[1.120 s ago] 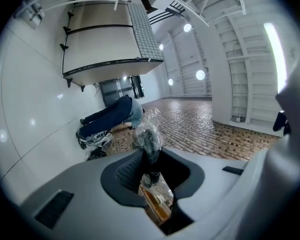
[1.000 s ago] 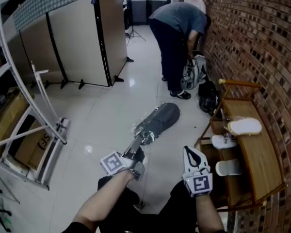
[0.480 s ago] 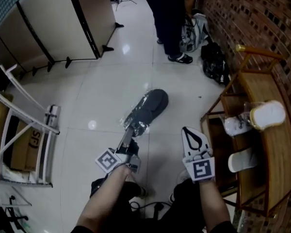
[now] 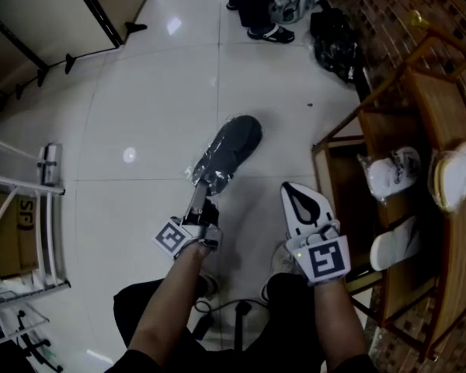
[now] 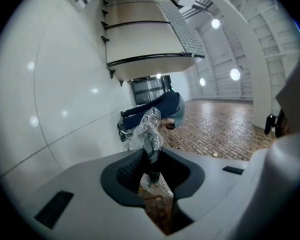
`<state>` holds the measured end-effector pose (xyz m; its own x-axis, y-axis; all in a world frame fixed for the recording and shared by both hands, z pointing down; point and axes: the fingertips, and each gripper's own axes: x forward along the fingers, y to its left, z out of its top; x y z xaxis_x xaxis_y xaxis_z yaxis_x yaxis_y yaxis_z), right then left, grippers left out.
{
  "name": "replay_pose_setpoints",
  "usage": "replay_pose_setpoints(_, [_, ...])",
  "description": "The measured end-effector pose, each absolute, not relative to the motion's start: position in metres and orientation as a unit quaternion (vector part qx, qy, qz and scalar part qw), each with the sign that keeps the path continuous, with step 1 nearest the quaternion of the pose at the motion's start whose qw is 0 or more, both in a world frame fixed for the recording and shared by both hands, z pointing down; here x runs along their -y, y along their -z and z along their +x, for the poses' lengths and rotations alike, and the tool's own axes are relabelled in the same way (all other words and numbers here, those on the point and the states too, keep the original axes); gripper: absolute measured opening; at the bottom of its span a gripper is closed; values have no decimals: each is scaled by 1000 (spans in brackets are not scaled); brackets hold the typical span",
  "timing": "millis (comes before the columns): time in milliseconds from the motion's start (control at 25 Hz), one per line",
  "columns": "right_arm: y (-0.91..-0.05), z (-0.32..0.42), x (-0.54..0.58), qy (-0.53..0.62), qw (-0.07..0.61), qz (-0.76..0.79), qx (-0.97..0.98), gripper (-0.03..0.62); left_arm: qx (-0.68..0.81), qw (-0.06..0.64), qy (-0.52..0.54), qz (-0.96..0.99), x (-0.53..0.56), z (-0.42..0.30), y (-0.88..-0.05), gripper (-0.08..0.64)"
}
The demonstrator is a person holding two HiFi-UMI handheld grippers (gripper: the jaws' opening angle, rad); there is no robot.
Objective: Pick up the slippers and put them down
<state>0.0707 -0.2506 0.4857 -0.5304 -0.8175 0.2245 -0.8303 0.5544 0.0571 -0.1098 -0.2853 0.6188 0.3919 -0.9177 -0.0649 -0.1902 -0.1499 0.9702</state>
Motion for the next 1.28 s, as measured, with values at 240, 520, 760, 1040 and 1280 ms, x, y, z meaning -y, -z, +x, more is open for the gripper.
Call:
replay_pose_setpoints(240, [-509,78,265,-78,126,475,867,9,467,553,358,589,276,-100,-720,77])
replay_pose_setpoints(520, [-563,88,271,-155,186,478,844,9,479,593,336,553,260,-71,-785,77])
replay_pose_setpoints(760, [-597,97,272,-182,242,467,831,9,506,610,356,496,246,-75,-832,77])
replay_pose_setpoints(1040, [-606,89,271,-198,252,442,838,9,554,639,320,427,217,-71,-876,89])
replay_pose_setpoints(1280, [-608,92,267,-199,261,442,835,9,613,686,224,321,168,-59,-912,261])
